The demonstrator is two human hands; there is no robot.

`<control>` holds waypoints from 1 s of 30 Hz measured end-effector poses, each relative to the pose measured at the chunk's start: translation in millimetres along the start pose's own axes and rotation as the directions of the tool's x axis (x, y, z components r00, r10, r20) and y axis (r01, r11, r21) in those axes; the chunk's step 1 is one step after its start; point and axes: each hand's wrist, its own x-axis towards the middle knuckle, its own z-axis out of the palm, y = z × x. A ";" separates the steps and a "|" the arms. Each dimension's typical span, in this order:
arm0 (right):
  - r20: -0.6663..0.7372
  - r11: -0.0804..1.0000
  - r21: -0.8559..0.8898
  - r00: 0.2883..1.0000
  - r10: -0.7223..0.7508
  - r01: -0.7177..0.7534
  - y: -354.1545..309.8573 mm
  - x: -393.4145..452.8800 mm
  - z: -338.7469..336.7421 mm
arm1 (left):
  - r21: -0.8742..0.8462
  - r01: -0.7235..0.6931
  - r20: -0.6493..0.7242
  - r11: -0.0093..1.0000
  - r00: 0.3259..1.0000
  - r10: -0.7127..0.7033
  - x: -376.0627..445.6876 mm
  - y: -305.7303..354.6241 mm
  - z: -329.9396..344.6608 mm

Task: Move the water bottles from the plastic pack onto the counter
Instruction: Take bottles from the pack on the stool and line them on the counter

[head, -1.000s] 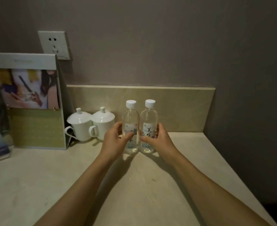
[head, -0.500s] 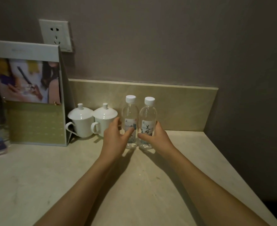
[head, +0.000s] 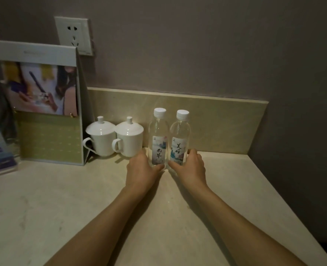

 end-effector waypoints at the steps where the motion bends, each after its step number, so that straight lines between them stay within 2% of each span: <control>1: -0.003 1.000 0.005 1.000 -0.002 0.002 0.1 0.0 0.4 | 0.009 0.000 0.001 1.000 1.000 0.000 1.2 -0.9 0.2; 11: -0.008 0.999 0.044 1.000 -0.001 0.001 -3.3 10.9 5.8 | 0.049 0.028 0.058 0.998 0.998 -0.031 12.7 -2.7 -0.1; 30: -0.028 1.000 0.001 1.000 -0.012 0.012 -9.6 28.8 20.4 | 0.108 0.071 0.003 0.992 0.997 -0.072 18.1 9.0 7.6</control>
